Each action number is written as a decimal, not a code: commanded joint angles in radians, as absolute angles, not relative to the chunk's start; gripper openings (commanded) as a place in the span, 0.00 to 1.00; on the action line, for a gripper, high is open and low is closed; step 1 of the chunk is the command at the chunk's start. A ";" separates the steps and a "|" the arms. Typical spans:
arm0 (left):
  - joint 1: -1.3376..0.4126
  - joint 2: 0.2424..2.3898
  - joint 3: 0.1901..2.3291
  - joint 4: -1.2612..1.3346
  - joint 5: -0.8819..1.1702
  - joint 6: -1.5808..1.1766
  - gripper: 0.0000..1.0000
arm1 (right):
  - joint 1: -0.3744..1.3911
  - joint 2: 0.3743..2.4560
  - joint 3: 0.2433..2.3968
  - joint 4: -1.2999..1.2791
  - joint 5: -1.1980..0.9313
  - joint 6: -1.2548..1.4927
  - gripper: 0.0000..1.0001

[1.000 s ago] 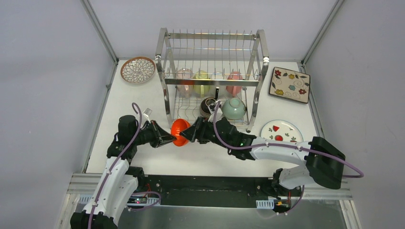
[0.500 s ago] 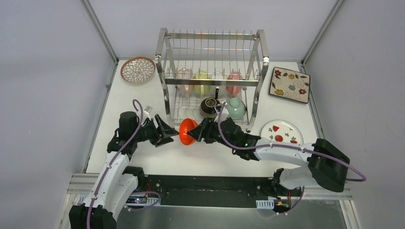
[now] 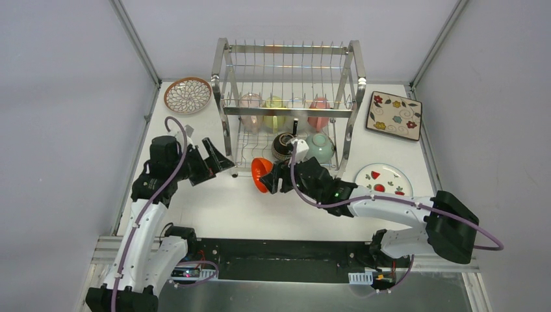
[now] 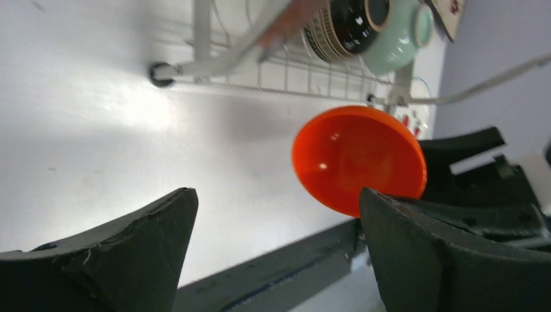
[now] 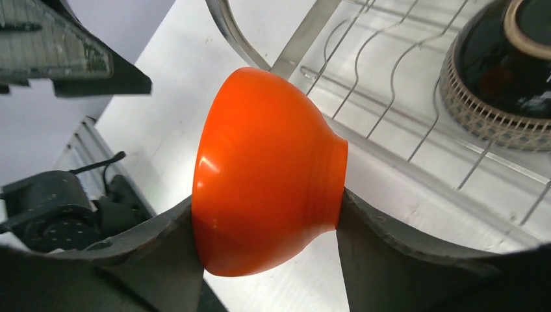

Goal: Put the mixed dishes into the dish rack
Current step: Turn the bowl upside down on the dish rack, then pick up the plate at the center of the board.

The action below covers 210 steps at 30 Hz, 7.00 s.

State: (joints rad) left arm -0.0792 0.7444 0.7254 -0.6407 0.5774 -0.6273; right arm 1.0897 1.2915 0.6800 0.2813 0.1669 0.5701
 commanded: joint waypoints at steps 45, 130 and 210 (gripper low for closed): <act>-0.099 0.646 0.844 -0.799 -0.081 -0.394 0.99 | 1.081 1.844 1.183 0.325 0.471 -0.714 0.47; -0.103 0.669 0.863 -0.709 0.297 -0.269 0.99 | 1.017 0.881 0.841 -0.905 0.527 0.782 0.99; -0.161 0.644 0.841 -0.794 0.092 -0.311 0.97 | 0.256 0.783 0.464 -0.963 0.388 1.656 0.83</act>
